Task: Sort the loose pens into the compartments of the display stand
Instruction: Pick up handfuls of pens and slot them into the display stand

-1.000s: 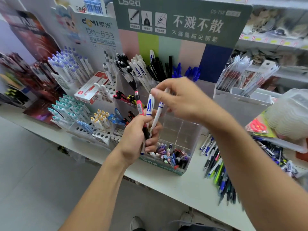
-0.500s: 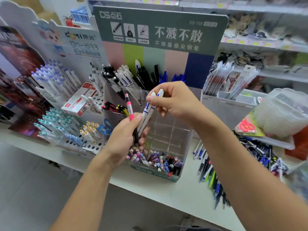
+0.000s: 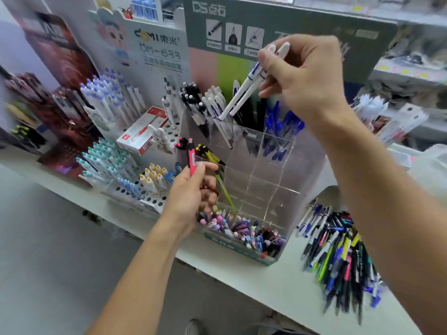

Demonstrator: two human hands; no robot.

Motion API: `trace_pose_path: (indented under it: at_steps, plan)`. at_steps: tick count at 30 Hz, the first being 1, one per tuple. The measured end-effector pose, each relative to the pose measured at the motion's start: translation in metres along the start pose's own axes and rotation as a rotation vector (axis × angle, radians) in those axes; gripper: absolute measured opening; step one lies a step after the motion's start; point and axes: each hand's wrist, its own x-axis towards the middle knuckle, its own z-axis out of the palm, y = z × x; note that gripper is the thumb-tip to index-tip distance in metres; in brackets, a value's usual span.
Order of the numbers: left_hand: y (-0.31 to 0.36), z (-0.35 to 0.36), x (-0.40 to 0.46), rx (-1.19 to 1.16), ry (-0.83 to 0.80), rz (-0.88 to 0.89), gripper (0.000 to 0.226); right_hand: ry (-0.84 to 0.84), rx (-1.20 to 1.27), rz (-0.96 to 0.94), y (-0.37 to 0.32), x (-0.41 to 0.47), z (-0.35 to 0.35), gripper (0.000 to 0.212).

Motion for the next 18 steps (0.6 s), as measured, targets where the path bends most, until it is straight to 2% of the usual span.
trace_pose_path:
  at_steps: [3,8,12,15,18]
  plan:
    - [0.001,-0.012,-0.001,-0.138,-0.028,-0.063,0.025,0.026,-0.232,-0.091,-0.001,0.03,0.021,0.021]
    - [0.004,-0.026,-0.004,-0.375,-0.132,-0.079,0.025,-0.103,-0.564,0.022,0.038,0.064,0.069,0.026]
    - [-0.004,-0.033,-0.004,-0.287,-0.102,-0.014,0.022,-0.206,-0.778,-0.035,0.047,0.064,0.078,0.019]
    - [-0.008,-0.036,-0.008,-0.131,-0.037,0.058,0.022,-0.221,-0.921,-0.083,0.048,0.056,0.078,0.024]
    - [-0.01,-0.036,-0.009,-0.034,0.052,0.147,0.02,-0.226,-0.958,-0.155,0.039,0.036,0.073,0.031]
